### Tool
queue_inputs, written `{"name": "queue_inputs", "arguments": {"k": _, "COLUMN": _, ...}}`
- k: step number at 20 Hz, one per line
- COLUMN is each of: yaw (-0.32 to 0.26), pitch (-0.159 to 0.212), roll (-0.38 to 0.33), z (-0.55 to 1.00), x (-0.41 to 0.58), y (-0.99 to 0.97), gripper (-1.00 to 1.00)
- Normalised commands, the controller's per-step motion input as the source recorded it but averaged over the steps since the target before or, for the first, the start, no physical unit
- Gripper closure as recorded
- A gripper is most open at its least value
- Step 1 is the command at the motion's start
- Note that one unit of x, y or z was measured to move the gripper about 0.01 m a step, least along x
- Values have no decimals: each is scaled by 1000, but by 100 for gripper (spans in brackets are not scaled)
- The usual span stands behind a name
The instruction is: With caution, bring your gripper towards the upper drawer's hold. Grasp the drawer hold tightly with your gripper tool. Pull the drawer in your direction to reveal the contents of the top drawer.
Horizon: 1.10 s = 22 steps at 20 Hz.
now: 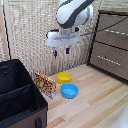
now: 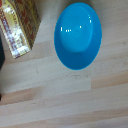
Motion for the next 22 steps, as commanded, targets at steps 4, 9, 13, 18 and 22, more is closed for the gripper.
{"name": "queue_inputs", "arguments": {"k": 4, "yaw": 180, "pitch": 10, "roll": -220, "z": 149, "x": 214, "y": 94, "gripper": -100}}
{"name": "queue_inputs", "arguments": {"k": 9, "yaw": 175, "pitch": 0, "roll": -238, "z": 342, "x": 222, "y": 0, "gripper": -100}}
{"name": "queue_inputs", "arguments": {"k": 13, "yaw": 168, "pitch": 0, "roll": -201, "z": 499, "x": 276, "y": 0, "gripper": -100}}
{"name": "queue_inputs", "arguments": {"k": 18, "yaw": 120, "pitch": 8, "roll": -214, "z": 475, "x": 345, "y": 0, "gripper": -100}}
{"name": "queue_inputs", "arguments": {"k": 22, "yaw": 3, "pitch": 45, "roll": -279, "z": 397, "x": 441, "y": 0, "gripper": -100}}
